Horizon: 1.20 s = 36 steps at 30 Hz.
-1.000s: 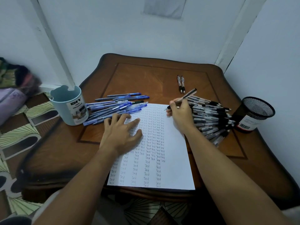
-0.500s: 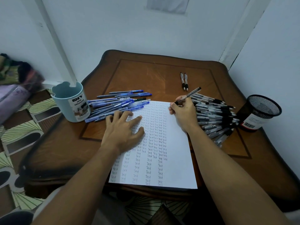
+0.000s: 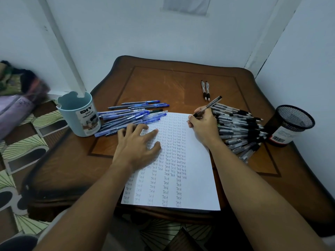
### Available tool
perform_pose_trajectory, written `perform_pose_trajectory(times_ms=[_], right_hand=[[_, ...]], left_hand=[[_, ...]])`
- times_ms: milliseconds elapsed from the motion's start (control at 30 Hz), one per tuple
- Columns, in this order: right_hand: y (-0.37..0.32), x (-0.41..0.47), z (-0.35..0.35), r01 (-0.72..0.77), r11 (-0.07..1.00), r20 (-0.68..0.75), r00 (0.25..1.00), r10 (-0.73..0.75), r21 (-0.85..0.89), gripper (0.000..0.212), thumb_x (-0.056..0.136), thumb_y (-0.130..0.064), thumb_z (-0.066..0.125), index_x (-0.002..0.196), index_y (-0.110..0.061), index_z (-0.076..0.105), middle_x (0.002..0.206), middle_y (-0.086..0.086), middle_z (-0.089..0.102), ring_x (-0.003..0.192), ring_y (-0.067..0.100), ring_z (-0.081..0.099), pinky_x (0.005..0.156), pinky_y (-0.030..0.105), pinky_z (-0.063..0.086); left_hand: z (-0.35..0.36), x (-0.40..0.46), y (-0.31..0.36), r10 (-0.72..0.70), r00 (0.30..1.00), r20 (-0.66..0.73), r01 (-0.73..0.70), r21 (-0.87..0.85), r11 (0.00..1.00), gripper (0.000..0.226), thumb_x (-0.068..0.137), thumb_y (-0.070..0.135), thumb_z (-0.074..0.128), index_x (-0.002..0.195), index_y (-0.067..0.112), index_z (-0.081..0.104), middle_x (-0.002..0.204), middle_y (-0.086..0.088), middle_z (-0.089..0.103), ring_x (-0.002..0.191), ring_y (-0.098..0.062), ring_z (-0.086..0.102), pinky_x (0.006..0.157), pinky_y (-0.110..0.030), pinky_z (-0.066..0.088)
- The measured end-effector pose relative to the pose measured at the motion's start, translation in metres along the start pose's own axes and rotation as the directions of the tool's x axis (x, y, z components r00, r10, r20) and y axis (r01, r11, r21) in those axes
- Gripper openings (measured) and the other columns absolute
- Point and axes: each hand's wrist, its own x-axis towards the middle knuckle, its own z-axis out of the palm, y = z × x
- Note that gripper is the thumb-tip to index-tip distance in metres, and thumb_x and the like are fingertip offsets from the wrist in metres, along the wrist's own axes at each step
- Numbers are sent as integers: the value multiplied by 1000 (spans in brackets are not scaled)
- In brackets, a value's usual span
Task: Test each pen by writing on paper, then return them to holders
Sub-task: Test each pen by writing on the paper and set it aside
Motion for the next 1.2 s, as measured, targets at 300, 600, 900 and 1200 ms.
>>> perform_pose_trajectory(times_ms=[300,600,900,1200], right_hand=[[0,-1,3,-5,999,-69,998,7,32,22,93,4,60,94,-15,50,86,12,64,70,19,65,78,44,58],[-3,-4,3,34,999,-56,998,-35,-22,19,92,3,59,97,-13,50,86,10,63,69,17,62,65,25,53],[-2,-3,1,22,1000,-69,997,-22,1,17,93,4,58,99,-10,50,86,13,62,68,17,61,61,22,52],[0,-2,-1,11,999,-109,994,-6,44,24,90,3,60,89,-19,51,85,17,66,67,19,63,63,29,55]], left_hand=[[-1,0,0,0,1000,13,0,3,1000,65,86,66,22,139,42,49,143,10,41,131,-15,23,107,-45,16],[-1,1,0,-1,1000,12,1,11,1000,66,85,67,21,139,41,50,143,10,41,131,-16,25,106,-45,17],[-1,2,-1,-2,1000,19,2,23,1000,65,86,66,23,141,42,48,144,10,40,132,-15,23,105,-45,16],[1,2,-2,1,1000,6,-1,18,1000,64,87,66,24,139,41,50,142,10,41,131,-15,25,106,-46,17]])
